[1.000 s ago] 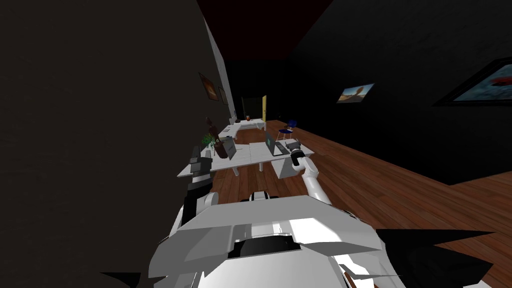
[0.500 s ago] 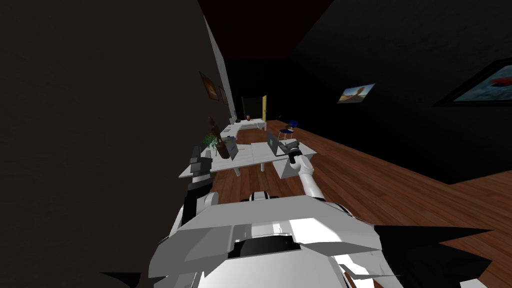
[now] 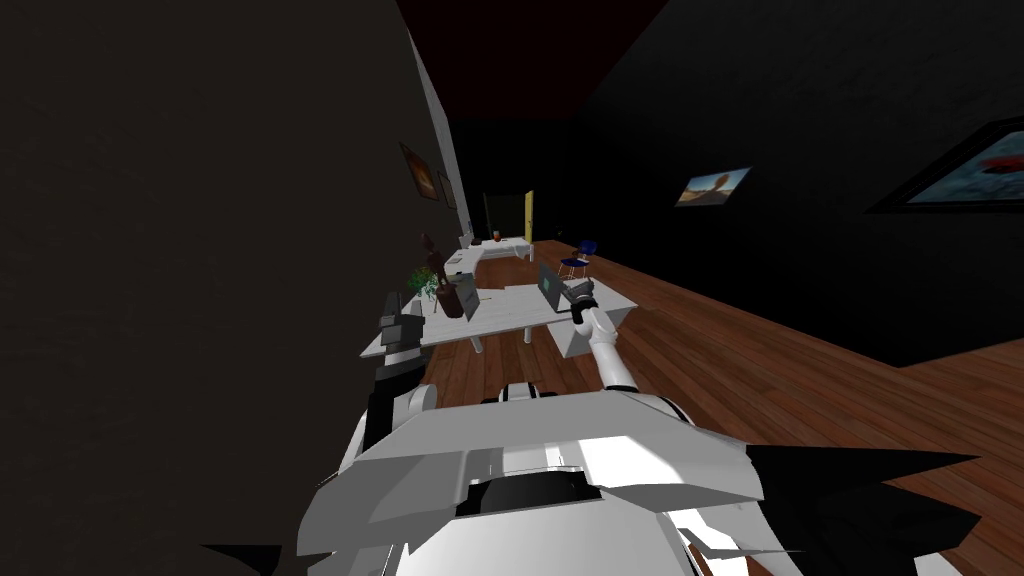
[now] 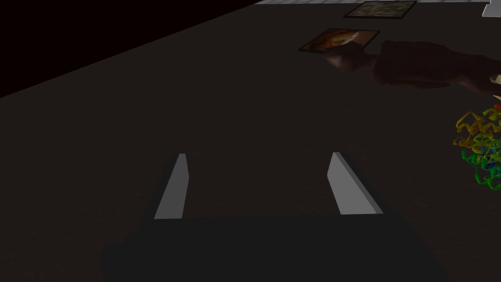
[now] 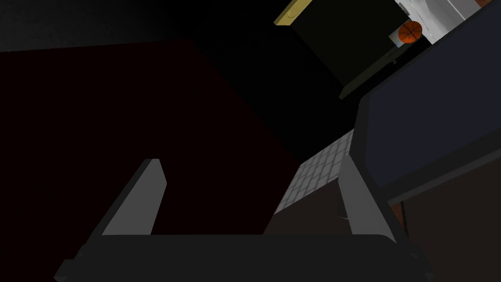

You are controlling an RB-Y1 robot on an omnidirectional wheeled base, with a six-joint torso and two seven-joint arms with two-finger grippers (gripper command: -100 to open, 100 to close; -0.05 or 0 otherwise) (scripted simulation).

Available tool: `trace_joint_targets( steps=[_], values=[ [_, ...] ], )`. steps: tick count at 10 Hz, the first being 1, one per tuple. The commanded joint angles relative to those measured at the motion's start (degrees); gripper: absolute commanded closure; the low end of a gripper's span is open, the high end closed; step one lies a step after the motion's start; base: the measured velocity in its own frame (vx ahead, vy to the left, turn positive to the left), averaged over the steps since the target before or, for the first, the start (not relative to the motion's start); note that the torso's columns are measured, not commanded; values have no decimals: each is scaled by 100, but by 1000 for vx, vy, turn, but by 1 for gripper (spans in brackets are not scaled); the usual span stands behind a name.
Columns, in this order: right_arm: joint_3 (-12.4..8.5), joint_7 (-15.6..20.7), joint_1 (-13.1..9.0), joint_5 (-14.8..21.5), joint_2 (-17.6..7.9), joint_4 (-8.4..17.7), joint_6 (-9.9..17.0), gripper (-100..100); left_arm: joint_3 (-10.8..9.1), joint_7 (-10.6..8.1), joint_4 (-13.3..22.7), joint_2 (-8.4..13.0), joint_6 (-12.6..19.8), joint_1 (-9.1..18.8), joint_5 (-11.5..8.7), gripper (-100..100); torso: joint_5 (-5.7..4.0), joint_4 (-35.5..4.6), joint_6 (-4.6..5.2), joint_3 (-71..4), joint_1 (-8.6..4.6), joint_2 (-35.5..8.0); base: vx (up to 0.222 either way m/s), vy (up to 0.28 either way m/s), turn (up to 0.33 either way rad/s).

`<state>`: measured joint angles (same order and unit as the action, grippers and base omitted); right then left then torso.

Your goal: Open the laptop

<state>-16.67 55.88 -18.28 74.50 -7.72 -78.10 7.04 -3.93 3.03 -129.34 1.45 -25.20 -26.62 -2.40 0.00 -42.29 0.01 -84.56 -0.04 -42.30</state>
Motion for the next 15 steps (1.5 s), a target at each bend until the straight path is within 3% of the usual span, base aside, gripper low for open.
trace_joint_targets(
  steps=[1,4,6,9,10,11,14,15],
  values=[
    [-111,193,-221,383,272,259,74,-100,0,0,0,0,0,0,0,0,-2,0,-1,1,-3,-1,15,50,-10],
    [-151,328,-353,585,539,414,149,-100,0,0,0,0,0,0,0,0,-5,14,-20,-7,9,12,10,41,-23],
    [-151,97,-353,956,539,414,149,-100,0,0,0,0,0,0,0,0,-8,23,-29,-19,13,30,-4,14,16],
    [-151,328,-353,585,539,414,149,-100,-1,0,0,1,0,0,0,0,-1,3,-1,-4,1,7,4,1,5],
    [-174,404,-428,700,800,503,192,-100,-1,0,0,1,0,0,0,0,-1,0,-1,1,1,0,10,17,-14],
    [-178,418,-442,721,875,521,200,-100,0,0,0,0,0,0,0,0,1,1,-5,1,12,0,12,22,-27],
    [-151,537,-428,600,853,482,235,-100,0,0,0,0,0,0,0,0,-1,7,-8,-6,8,9,-1,9,8],
    [-11,432,-375,452,650,476,258,-100,0,0,0,0,0,0,0,0,-1,3,-2,-3,1,5,19,35,-32]
  ],
)
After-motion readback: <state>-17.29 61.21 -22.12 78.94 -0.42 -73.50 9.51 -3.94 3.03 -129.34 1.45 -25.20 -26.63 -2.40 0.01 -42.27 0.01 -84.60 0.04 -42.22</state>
